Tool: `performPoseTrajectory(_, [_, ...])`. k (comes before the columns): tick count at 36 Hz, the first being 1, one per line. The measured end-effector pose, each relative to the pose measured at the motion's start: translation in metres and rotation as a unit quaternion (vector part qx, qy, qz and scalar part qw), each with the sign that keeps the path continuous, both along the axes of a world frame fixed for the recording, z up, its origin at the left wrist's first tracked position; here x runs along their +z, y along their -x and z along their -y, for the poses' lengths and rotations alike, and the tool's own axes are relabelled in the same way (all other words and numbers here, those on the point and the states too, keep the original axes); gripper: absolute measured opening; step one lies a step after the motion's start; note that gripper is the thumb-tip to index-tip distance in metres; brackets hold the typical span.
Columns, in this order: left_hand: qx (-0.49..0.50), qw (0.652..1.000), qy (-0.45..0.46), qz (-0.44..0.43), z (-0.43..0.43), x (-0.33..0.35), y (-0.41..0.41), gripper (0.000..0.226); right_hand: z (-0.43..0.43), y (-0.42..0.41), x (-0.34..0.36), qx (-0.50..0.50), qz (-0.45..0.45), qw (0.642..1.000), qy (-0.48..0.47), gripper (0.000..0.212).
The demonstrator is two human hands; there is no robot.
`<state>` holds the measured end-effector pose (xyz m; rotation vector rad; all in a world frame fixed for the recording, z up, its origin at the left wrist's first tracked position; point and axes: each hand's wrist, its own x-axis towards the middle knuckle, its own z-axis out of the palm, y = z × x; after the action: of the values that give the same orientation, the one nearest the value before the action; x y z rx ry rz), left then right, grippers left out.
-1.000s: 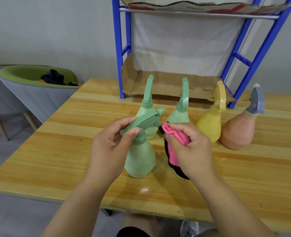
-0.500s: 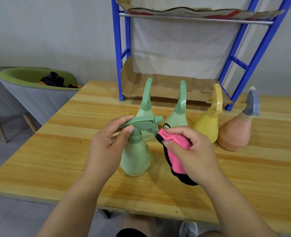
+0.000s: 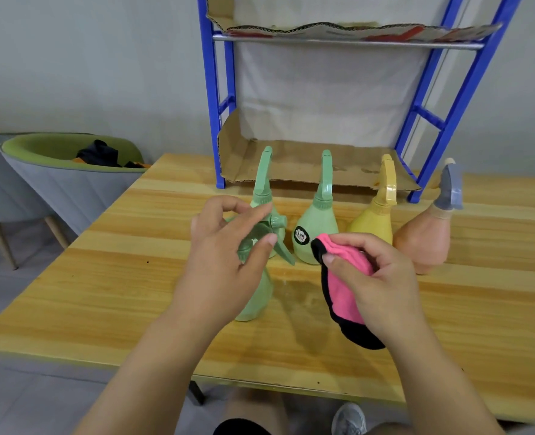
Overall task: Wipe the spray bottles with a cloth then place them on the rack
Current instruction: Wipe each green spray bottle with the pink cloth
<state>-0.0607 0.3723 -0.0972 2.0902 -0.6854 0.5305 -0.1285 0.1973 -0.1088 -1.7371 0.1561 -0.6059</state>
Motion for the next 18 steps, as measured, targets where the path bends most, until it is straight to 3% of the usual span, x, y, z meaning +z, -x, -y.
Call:
performPoseTrajectory(4, [0.020,1.000,-0.005,0.005,0.002,0.000,0.000,0.047,0.001,0.004,-0.003,0.000,-0.005,1.000,-0.007,0.025])
performPoseTrajectory(13, [-0.013,0.998,0.023,0.056,-0.007,0.002,0.002,0.033,-0.001,0.004,-0.009,0.001,-0.020,1.000,-0.023,0.026])
performPoseTrajectory(18, [-0.027,0.997,0.074,0.009,-0.018,0.002,0.006,0.036,-0.005,0.005,-0.012,0.003,-0.027,0.999,-0.030,0.026])
